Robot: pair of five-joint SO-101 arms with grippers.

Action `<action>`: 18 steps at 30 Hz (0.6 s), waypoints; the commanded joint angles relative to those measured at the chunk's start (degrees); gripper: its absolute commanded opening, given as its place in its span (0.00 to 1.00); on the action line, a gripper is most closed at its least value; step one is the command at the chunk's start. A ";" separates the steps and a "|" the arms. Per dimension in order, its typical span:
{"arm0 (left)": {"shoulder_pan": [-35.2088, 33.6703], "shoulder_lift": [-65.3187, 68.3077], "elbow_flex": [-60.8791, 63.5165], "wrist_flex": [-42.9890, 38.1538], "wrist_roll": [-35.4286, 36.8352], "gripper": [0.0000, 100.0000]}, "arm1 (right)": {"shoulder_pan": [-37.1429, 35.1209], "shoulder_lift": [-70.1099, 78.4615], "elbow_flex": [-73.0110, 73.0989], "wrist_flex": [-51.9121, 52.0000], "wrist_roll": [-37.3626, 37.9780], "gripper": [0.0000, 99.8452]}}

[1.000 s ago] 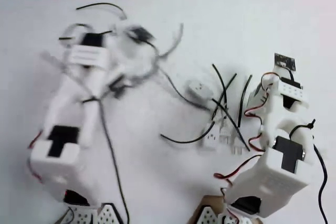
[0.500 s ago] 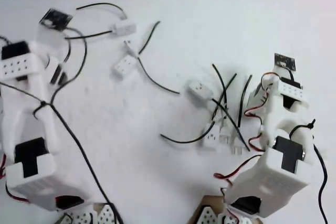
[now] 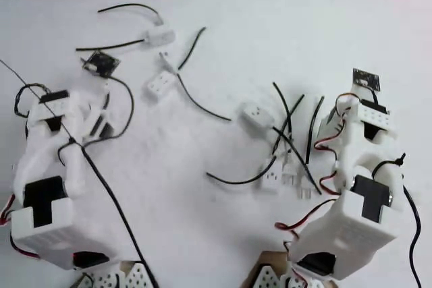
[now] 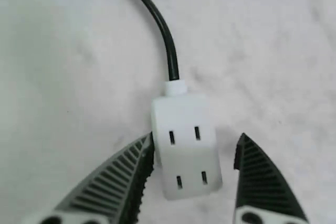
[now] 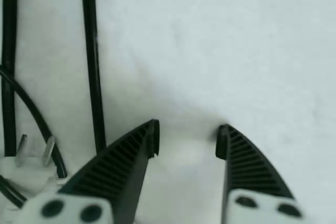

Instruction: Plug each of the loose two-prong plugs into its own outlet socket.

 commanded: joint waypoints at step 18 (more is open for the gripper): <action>8.04 -9.45 -23.65 13.80 23.03 0.43 | 0.31 0.66 -0.97 -0.84 -0.53 0.21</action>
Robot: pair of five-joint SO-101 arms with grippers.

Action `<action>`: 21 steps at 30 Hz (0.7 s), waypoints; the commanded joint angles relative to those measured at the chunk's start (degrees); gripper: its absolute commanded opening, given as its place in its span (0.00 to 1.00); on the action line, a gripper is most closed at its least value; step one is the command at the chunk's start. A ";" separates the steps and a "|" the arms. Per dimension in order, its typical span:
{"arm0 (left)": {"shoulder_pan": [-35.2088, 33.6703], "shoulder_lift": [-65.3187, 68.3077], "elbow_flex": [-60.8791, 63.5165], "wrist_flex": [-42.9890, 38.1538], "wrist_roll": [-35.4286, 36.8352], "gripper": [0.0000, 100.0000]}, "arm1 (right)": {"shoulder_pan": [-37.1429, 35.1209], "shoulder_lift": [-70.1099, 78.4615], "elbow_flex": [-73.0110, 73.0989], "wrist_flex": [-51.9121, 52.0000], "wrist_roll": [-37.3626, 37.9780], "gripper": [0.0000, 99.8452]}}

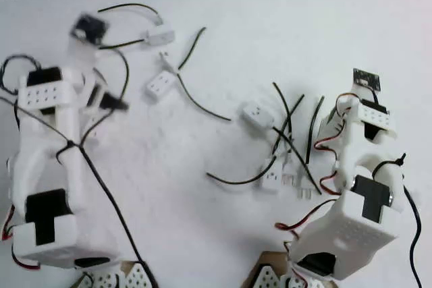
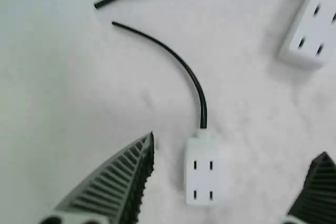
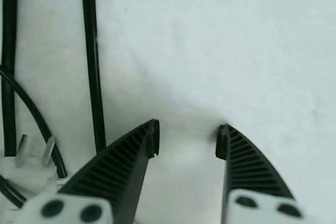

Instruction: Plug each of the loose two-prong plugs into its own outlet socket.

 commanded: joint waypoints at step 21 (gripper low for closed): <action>17.63 39.96 -42.55 0.35 59.60 0.43 | 0.22 0.66 -0.97 -1.54 -0.53 0.21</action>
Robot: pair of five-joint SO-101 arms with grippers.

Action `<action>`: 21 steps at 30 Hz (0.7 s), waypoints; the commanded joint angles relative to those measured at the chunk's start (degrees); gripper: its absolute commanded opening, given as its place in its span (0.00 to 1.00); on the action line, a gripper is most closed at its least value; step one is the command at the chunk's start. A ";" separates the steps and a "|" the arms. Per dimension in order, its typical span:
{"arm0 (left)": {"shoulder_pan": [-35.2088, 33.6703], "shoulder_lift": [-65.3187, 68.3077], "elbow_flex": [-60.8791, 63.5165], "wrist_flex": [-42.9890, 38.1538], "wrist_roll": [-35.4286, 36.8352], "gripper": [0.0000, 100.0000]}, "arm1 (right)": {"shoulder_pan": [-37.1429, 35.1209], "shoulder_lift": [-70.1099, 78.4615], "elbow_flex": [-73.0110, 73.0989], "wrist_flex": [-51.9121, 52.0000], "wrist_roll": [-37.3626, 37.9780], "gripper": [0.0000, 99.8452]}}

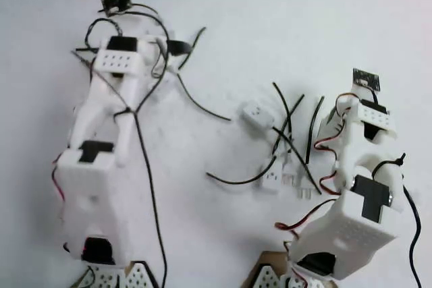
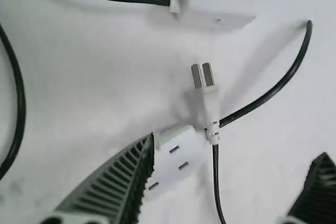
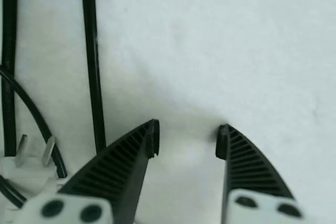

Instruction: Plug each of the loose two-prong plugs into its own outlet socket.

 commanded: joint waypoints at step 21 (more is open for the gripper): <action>1.27 26.33 -33.14 -0.88 12.84 0.17 | 0.31 0.66 -1.05 -1.63 -0.53 0.21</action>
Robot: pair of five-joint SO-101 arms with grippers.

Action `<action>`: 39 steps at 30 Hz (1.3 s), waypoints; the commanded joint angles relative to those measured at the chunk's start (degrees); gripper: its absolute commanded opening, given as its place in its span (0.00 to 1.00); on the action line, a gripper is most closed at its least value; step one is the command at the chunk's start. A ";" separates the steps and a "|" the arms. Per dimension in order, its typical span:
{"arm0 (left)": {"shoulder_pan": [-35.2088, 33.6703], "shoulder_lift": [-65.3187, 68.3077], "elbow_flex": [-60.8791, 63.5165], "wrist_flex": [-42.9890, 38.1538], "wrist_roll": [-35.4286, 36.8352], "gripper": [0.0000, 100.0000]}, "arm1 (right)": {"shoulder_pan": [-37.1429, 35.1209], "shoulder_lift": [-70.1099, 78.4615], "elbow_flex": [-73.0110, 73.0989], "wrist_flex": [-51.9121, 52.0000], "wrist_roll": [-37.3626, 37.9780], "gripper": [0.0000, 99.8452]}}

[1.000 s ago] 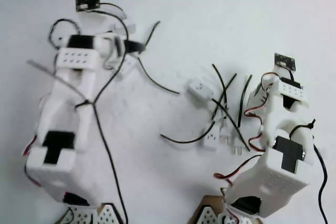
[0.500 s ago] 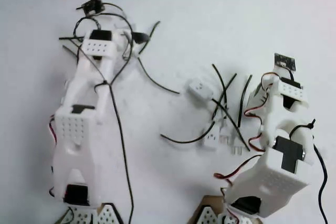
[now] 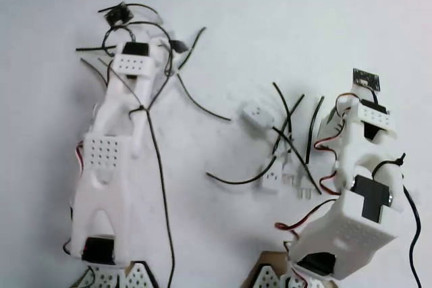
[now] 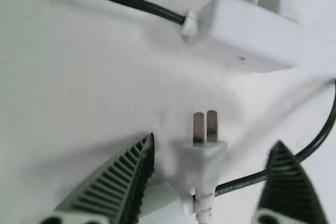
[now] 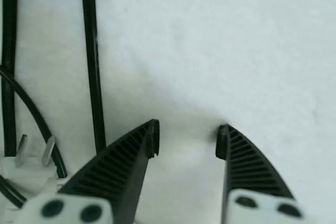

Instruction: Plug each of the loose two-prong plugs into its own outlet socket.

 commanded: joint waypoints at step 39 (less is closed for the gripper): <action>-7.16 2.07 -41.58 41.41 -47.12 0.02 | 0.31 0.66 -1.05 -1.63 -0.53 0.21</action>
